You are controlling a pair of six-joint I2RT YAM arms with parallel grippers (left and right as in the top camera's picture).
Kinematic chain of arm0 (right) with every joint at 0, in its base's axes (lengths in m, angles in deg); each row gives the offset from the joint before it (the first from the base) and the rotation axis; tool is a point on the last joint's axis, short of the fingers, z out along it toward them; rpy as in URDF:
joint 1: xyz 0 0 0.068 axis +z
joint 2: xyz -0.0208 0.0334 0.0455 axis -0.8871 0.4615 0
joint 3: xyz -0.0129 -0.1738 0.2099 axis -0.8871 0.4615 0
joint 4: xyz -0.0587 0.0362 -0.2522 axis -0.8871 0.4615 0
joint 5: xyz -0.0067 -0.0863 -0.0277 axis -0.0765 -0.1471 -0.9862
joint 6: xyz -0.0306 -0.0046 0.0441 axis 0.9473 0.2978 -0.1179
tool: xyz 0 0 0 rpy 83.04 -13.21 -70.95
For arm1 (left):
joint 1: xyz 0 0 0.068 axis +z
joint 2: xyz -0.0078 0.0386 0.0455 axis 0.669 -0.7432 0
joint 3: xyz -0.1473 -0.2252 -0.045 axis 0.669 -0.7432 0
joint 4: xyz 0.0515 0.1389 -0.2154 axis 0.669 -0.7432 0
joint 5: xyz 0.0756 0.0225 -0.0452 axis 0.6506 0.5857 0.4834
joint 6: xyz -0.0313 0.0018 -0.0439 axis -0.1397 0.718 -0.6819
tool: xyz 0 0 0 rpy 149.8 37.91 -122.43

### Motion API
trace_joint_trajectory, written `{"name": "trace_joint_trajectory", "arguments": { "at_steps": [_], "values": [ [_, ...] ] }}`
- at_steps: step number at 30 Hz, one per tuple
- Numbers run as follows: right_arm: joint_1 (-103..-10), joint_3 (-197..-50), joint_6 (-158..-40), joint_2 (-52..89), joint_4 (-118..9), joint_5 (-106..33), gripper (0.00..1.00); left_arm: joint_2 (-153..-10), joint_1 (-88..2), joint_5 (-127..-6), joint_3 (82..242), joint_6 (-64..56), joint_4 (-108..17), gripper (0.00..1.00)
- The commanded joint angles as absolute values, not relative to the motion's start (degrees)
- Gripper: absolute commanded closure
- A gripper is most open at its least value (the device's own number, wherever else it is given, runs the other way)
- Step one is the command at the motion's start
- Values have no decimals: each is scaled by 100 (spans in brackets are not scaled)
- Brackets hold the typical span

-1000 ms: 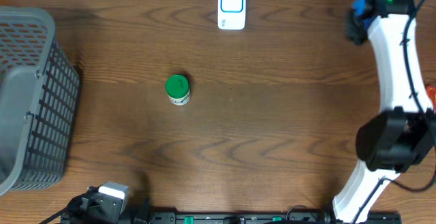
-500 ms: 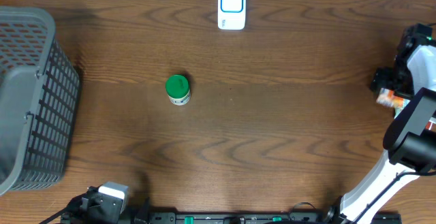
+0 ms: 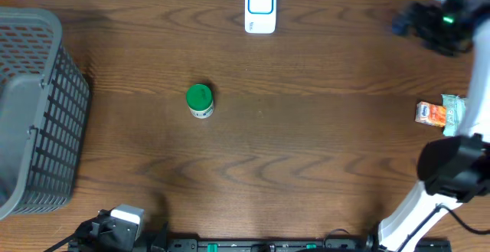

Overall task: Scan the item barcode
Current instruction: 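Carry the orange box to the right edge and release it, then move the right gripper down over the green-lidded jar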

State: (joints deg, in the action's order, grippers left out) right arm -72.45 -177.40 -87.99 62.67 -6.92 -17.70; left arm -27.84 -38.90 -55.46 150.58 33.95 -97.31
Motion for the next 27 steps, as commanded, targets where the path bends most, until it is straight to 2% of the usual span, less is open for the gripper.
{"name": "trace_joint_trajectory", "arguments": {
  "at_steps": [1,6,11,12,14,17,23,27],
  "values": [
    [-6141,-17597,-8948,6361,-603,-1195,1,-2756,-3923,-5616,15087,3369,-9735,7],
    [-4310,-17239,-10329,6374,-845,-3233,1,-2756,-3923,-5616,15087,3369,-9735,7],
    [-2758,-17099,-10478,6427,-1564,-3665,1,-2756,-3923,-5616,15087,3369,-9735,7],
    [-2377,-17099,-11473,6442,-1654,-3633,1,-2756,-3923,-5616,15087,3369,-9735,8],
    [-2117,-17099,-12347,6466,-1735,-3617,6,-2756,-3923,-5616,15087,3369,-9735,7],
    [-1997,-17099,-12939,6527,-2087,-3379,10,-2756,-3923,-5616,15087,3369,-9735,7],
    [-2028,-17101,-13429,6805,-2583,-3064,7,-2756,-3923,-5616,15087,3369,-9735,7],
    [-2012,-17101,-13682,7126,-2758,-2826,11,-2756,-3923,-5616,15087,3369,-9735,7]
  ]
}}
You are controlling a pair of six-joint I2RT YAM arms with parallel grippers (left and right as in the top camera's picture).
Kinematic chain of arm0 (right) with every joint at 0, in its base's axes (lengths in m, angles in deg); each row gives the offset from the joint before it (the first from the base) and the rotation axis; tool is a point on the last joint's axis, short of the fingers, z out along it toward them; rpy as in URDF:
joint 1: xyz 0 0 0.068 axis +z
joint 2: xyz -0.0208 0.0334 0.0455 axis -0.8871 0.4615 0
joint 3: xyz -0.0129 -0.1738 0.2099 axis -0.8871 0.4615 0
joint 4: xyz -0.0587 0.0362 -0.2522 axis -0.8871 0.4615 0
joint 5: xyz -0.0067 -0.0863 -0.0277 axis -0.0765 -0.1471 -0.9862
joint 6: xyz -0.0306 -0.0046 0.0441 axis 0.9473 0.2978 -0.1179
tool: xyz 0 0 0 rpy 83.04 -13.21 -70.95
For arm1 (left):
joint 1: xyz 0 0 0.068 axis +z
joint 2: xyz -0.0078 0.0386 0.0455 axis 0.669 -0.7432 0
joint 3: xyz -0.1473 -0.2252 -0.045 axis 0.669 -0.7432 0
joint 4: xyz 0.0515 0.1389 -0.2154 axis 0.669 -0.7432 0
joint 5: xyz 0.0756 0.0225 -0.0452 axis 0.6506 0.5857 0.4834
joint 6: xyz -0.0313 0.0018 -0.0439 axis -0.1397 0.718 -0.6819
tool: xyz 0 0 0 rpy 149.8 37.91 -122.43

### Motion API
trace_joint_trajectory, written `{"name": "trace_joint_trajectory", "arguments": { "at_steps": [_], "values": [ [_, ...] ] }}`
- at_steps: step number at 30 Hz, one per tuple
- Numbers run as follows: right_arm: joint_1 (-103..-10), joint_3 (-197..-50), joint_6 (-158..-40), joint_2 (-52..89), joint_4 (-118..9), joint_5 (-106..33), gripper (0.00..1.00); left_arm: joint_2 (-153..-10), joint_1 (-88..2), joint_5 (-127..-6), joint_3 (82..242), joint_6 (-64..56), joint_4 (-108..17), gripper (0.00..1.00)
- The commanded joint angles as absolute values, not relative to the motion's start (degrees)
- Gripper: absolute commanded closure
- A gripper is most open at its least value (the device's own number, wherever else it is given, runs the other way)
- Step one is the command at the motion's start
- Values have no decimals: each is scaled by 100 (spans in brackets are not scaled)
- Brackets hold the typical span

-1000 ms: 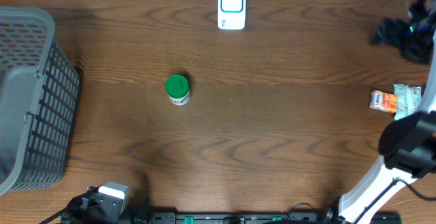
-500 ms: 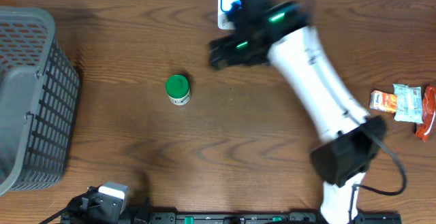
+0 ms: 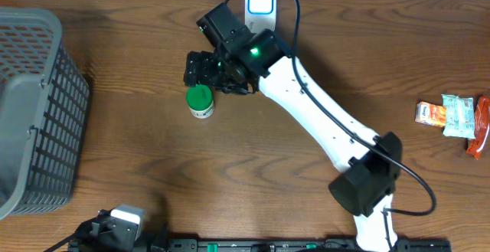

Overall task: Scan the item barcode
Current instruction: 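Move the right gripper down over the green-lidded jar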

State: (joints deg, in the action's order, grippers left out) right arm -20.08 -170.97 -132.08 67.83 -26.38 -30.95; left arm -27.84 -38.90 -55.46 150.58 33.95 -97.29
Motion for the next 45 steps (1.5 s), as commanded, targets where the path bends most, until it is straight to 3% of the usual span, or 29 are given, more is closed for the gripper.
{"name": "trace_joint_trajectory", "arguments": {
  "at_steps": [1,5,18,27,29,35,40,45],
  "values": [
    [-1997,-17101,-13724,7207,-2865,-2693,11,-2756,-3923,-5616,15087,3369,-9735,7],
    [-1938,-17104,-14139,7519,-3180,-2597,1,-2756,-3923,-5616,15087,3369,-9735,7],
    [-1853,-17104,-14574,8201,-3129,-3200,1,-2756,-3923,-5616,15087,3369,-9735,7],
    [-1829,-17106,-14729,8765,-3855,-3073,1,-2756,-3923,-5616,15087,3369,-9735,7],
    [-1822,-17106,-14721,8778,-3809,-3141,6,-2756,-3923,-5616,15087,3369,-9735,7],
    [-1822,-17106,-14504,8781,-3608,-3372,41,-2756,-3923,-5616,15087,3369,-9735,7],
    [-1901,-17171,-13988,8781,-3075,-3414,46,-2756,-3923,-5616,15087,3369,-9735,7],
    [-2146,-17462,-13381,8765,-1682,-3963,48,-2756,-3923,-5616,15087,3369,-9735,7]
  ]
}}
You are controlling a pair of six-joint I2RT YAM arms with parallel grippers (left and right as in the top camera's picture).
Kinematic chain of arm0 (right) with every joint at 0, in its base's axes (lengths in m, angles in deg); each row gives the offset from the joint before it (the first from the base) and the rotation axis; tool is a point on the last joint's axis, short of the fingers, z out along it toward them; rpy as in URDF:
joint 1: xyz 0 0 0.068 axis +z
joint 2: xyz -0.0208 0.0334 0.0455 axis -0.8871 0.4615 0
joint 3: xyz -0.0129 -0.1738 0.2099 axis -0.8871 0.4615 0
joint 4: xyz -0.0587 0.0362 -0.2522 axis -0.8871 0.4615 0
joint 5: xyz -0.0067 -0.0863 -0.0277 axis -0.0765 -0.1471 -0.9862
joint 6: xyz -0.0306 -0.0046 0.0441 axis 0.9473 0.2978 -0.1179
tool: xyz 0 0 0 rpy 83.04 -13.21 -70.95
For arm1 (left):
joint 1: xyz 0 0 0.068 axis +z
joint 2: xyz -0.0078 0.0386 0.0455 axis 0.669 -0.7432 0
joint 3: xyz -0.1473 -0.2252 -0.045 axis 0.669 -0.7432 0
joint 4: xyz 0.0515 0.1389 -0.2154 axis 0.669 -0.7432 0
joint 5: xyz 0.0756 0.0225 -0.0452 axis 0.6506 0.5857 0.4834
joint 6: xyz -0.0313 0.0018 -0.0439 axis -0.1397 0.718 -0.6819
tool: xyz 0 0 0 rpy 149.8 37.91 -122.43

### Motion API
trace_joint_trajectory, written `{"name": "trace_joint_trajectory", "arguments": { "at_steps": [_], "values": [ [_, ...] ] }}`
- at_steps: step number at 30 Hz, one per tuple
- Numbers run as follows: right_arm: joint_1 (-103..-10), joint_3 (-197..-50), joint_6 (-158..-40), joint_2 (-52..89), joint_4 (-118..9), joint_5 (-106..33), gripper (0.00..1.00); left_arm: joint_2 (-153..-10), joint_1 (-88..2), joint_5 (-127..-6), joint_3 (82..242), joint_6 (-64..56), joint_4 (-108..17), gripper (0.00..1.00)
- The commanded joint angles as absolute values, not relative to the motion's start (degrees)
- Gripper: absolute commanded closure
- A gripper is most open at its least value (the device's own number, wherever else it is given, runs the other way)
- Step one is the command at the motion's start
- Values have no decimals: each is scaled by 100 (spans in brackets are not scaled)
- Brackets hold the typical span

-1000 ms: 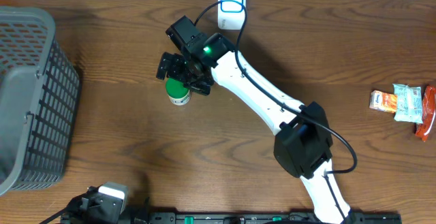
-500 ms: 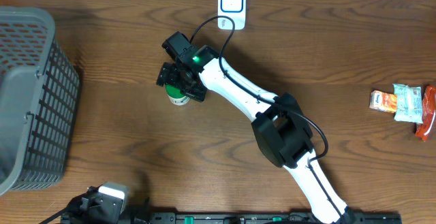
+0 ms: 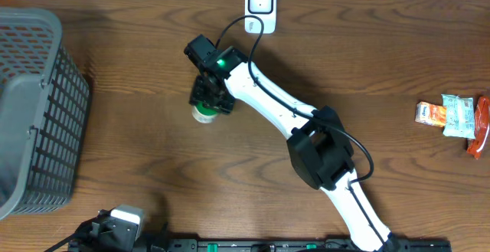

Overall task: Scan the item barcode
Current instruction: 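Move the right gripper down over the green-lidded jar, then grasp the green-lidded jar with the right gripper and lift it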

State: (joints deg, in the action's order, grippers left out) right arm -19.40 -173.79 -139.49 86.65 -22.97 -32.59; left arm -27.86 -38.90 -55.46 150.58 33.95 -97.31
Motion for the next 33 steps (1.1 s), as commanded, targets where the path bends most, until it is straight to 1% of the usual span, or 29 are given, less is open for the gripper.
{"name": "trace_joint_trajectory", "arguments": {
  "at_steps": [1,3,5,8,10,14,16,19,23,24,28,30,33],
  "values": [
    [-2209,-17538,-13309,8757,-1337,-4192,49,-2756,-3923,-5616,15087,3369,-9735,7],
    [-2358,-17705,-13239,8748,-524,-4839,50,-2756,-3923,-5616,15087,3369,-9735,7],
    [-2513,-17829,-13239,8748,193,-5547,48,-2756,-3923,-5618,15087,3369,-9735,7],
    [-2732,-17847,-12994,8748,687,-6299,45,-2756,-3923,-5616,15087,3369,-9735,7],
    [-2856,-17820,-12640,8750,634,-6446,42,-2756,-3923,-5616,15087,3369,-9735,7],
    [-3059,-17799,-12063,8750,40,-6480,42,-2756,-3923,-5616,15087,3369,-9735,7],
    [-3105,-17799,-11986,8750,-281,-6334,41,-2756,-3923,-5616,15087,3369,-9735,7],
    [-3118,-17799,-11951,8750,-666,-5853,35,-2756,-3923,-5616,15087,3369,-9735,7],
    [-3094,-17799,-11951,8750,-747,-5525,32,-2756,-3923,-5616,15087,3369,-9735,7],
    [-3083,-17799,-11953,8750,-705,-5479,30,-2756,-3923,-5616,15087,3369,-9735,7],
    [-3075,-17814,-11956,8750,-386,-5270,8,-2756,-3923,-5616,15087,3369,-9735,7],
    [-3077,-17825,-11956,8750,-225,-5270,1,-2756,-3923,-5616,15087,3369,-9735,7],
    [-3103,-17825,-12026,8750,-74,-5213,1,-2756,-3923,-5616,15087,3369,-9735,7]
  ]
}}
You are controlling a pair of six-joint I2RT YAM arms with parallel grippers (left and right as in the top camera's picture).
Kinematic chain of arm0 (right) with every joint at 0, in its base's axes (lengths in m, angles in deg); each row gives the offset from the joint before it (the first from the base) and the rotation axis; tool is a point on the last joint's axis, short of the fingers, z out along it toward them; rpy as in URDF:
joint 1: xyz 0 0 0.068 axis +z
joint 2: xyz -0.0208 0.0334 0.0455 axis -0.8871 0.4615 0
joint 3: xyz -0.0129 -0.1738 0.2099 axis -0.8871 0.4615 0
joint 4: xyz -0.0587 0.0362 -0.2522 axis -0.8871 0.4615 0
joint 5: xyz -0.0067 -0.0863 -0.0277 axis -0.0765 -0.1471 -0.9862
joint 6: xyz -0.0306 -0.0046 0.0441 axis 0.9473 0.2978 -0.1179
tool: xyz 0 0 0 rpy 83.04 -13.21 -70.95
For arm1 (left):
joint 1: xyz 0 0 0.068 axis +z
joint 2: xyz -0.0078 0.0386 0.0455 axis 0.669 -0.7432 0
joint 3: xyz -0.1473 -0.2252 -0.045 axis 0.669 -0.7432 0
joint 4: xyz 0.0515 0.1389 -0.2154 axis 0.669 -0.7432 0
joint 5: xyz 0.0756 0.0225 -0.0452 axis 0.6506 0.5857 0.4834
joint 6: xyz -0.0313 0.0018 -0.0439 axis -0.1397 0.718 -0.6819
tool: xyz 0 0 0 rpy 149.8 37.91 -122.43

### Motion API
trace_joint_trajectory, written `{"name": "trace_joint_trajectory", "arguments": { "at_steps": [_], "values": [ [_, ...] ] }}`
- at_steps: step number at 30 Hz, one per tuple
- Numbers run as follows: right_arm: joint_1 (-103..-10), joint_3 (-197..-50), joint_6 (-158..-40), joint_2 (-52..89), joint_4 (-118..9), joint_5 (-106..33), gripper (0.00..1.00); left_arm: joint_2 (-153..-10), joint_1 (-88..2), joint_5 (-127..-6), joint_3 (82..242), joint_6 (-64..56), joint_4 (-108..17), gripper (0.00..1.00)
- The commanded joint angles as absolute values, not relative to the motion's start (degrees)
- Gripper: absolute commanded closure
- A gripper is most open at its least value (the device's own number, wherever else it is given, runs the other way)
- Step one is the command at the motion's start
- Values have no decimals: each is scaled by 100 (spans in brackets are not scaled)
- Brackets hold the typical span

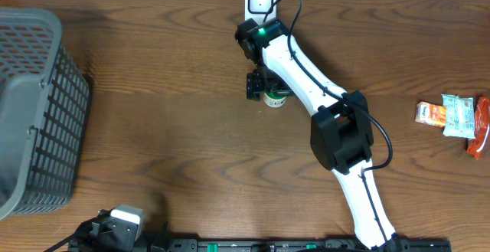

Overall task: Scan the item barcode
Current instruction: 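Grasp the green-lidded jar with the right gripper and lift it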

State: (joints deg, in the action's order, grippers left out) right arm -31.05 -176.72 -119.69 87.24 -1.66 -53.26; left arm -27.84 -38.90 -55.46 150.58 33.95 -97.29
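Observation:
A small white jar with a green lid is held just off the middle of the wooden table, below the white barcode scanner at the far edge. My right gripper is shut on the jar from above and mostly hides its lid. The right arm reaches in from the near right. Of my left arm only a folded part shows at the near left edge, and its fingers cannot be made out.
A grey slatted basket stands at the left edge. At the right edge lie snack packets and a red packet. The scanner's cable runs along the right arm.
My right gripper was down over the jar at the left of centre. Now it holds the jar further right and a little farther back, closer below the scanner.
The jar stood alone left of centre while my right arm was off at the far right. Then the right gripper hovered just behind the jar, then came down over it. Now the jar is in the gripper, shifted right toward the scanner.

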Motion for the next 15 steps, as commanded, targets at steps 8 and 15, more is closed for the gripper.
{"name": "trace_joint_trajectory", "arguments": {
  "at_steps": [8,15],
  "values": [
    [-3151,-17720,-12607,8750,-426,-5119,1,-2756,-3923,-5616,15087,3369,-9735,7],
    [-3291,-17254,-13013,8752,-948,-4905,1,-2756,-3923,-5616,15087,3369,-9735,7]
  ]
}}
